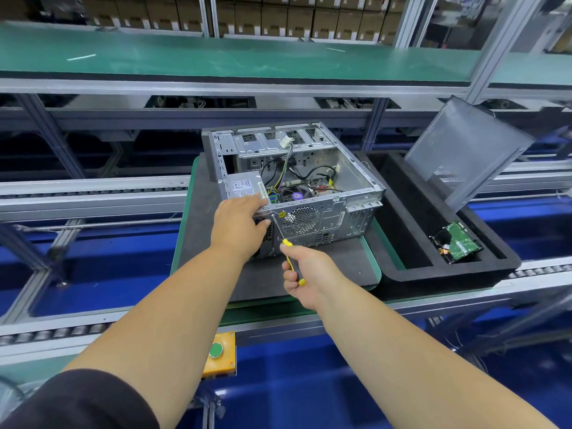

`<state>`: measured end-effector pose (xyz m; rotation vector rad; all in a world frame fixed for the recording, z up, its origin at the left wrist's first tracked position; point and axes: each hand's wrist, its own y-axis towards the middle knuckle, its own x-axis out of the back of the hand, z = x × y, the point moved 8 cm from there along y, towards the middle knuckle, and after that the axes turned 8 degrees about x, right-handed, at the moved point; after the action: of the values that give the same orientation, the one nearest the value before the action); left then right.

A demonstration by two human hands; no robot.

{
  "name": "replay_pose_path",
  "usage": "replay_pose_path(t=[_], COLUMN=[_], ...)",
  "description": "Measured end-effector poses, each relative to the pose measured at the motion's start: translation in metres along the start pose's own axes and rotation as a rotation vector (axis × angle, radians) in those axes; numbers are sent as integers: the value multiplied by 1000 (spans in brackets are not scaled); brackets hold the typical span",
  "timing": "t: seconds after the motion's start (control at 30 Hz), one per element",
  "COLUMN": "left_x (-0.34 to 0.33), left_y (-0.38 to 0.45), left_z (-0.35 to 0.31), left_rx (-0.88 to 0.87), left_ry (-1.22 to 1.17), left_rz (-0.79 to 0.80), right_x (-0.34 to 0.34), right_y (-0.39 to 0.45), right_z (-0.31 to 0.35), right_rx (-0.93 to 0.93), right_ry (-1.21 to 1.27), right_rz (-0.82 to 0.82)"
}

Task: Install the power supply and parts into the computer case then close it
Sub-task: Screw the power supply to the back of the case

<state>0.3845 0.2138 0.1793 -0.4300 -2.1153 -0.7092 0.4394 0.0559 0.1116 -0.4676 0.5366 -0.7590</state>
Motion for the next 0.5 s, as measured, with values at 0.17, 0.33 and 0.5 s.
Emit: replay_pose_path(t=[0.17,0.33,0.5], left_x=[-1,1,1], left_y=[0,-1,-3], left_z=[0,-1,-2], left_rx=[3,-10,-21], left_ry=[15,10,7], left_rz=[4,-15,-20], right_x=[3,-2,-3], right_y=[1,5,3], right_z=[2,-4,-4], right_rx=[-7,-73,-45], right_ry=[-91,-96,18], right_rz=[-23,6,-6])
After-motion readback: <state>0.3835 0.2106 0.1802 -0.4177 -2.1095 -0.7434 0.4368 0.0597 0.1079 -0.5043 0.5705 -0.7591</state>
